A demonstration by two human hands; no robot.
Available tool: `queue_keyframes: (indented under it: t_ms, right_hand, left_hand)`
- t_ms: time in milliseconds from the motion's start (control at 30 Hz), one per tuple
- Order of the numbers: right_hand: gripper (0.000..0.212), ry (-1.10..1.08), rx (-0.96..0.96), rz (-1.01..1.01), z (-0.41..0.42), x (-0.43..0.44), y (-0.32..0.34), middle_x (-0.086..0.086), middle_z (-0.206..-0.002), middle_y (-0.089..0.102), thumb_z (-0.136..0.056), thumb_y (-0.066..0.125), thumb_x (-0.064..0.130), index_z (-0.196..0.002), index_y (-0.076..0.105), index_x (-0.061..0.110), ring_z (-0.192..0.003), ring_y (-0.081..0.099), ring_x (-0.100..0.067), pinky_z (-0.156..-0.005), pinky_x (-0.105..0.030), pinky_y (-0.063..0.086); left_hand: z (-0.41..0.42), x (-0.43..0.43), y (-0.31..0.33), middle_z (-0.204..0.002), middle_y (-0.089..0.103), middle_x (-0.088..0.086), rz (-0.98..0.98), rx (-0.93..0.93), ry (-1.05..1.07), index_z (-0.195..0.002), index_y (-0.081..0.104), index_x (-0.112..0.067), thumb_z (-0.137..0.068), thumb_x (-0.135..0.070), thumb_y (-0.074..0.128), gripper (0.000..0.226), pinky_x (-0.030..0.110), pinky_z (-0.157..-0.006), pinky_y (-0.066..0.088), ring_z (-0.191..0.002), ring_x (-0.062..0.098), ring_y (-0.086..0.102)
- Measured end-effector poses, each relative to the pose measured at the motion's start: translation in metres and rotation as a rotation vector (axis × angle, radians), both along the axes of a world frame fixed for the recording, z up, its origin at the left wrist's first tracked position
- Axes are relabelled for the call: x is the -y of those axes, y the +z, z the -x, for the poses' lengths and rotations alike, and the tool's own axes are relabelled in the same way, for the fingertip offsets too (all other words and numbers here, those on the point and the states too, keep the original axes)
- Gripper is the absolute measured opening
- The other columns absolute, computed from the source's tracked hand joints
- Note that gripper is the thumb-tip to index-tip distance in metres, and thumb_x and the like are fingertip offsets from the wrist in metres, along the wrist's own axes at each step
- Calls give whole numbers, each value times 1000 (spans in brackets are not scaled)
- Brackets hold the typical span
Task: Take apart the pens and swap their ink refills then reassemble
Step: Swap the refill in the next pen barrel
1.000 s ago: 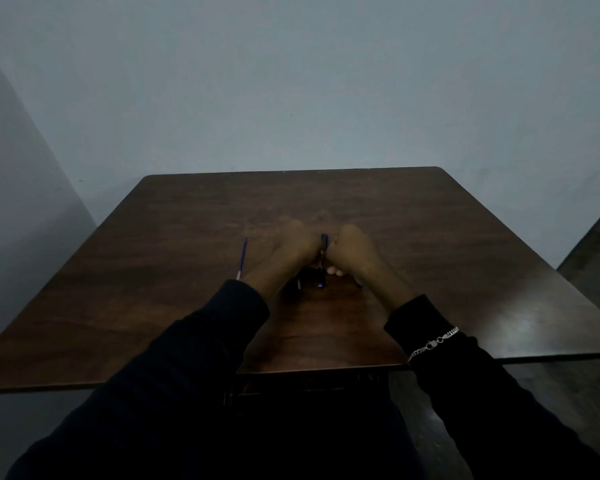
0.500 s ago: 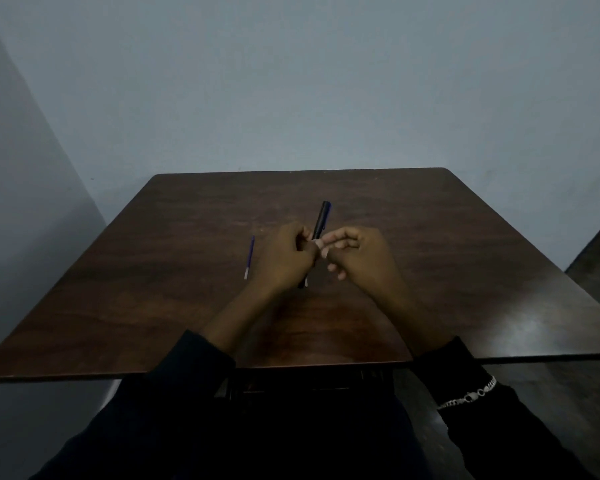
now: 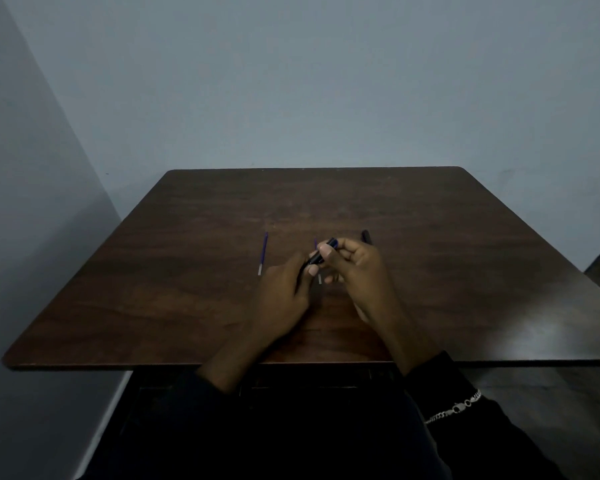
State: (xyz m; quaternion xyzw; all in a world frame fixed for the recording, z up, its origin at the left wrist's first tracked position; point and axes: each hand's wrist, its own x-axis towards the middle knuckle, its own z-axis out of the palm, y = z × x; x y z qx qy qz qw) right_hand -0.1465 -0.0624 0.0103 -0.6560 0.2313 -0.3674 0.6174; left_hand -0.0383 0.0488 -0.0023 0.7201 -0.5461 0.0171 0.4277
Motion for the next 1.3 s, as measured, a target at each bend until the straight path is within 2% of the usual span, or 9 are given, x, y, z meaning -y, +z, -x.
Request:
queue_keyframes:
  t_ms: [233, 433, 533, 700, 833, 967, 1067, 1200, 1300]
  right_hand:
    - [17, -64, -37, 95, -5, 0, -9, 1, -76, 76, -103, 59, 11, -89, 69, 12, -63, 68, -11, -62, -23, 56]
    - [18, -173, 136, -19, 2, 8, -6, -10, -78, 72, -108, 47, 10, -98, 58, 0, -66, 75, -15, -62, -25, 60]
    - [19, -130, 113, -9, 6, 8, -6, -12, -80, 73, -108, 48, 12, -101, 58, -2, -70, 76, -15, -64, -27, 61]
    - [22, -178, -9, 38, 9, 12, -2, -13, -92, 76, -108, 50, 20, -104, 60, 0, -66, 75, -16, -51, -26, 56]
    - [17, -292, -297, 251, 10, 20, -4, -2, -75, 73, -103, 60, 23, -92, 68, 13, -53, 66, -3, -53, -25, 53]
    - [33, -318, -562, 394, 12, 21, -9, -7, -93, 73, -99, 66, 27, -128, 68, 13, -76, 70, -15, -73, -26, 56]
    - [39, -308, -653, 492, 10, 18, -12, 6, -91, 65, -100, 64, 29, -135, 64, 14, -71, 56, 1, -63, -13, 40]
    - [35, -293, -752, 546, 3, 15, -13, -6, -125, 67, -102, 59, 27, -134, 64, 14, -106, 66, -20, -88, -31, 52]
    - [25, -315, -749, 604, 2, 14, -15, -7, -123, 66, -101, 58, 25, -119, 72, 13, -108, 66, -24, -93, -40, 54]
  left_hand:
    - [-2, 3, -4, -78, 70, 6, -24, 56, 6, -95, 59, -13, -104, -27, 48, 20, 49, -65, 50, -69, 29, 66]
    - [-4, -1, -7, -70, 66, 7, -27, 49, -5, -87, 59, -13, -105, -28, 50, 25, 42, -58, 46, -65, 31, 64]
    - [-4, 0, -6, -60, 52, -8, -5, 1, 22, -78, 50, -18, -107, -20, 55, 29, 28, -55, 34, -55, 13, 52]
    - [-5, 0, -5, -60, 44, -9, 13, -115, 60, -73, 49, -16, -107, -18, 55, 34, 24, -58, 27, -56, 3, 44]
    - [-4, -1, -3, -61, 46, -6, 18, -173, 84, -76, 52, -9, -108, -18, 54, 34, 30, -61, 29, -58, 11, 44]
    - [-7, -2, -4, -62, 51, -2, 33, -192, 85, -79, 58, -5, -108, -20, 53, 33, 18, -56, 30, -58, 9, 47]
    - [-7, -2, -4, -66, 56, 7, 37, -204, 69, -81, 61, -3, -108, -21, 52, 34, 19, -55, 32, -59, 9, 47]
    - [-8, -1, -4, -64, 54, 3, 38, -220, 62, -81, 61, -3, -109, -22, 52, 35, 17, -55, 33, -58, 7, 46]
    - [-8, -1, -4, -61, 48, -6, 45, -218, 83, -82, 62, -5, -108, -21, 53, 33, 14, -54, 32, -57, 6, 47]
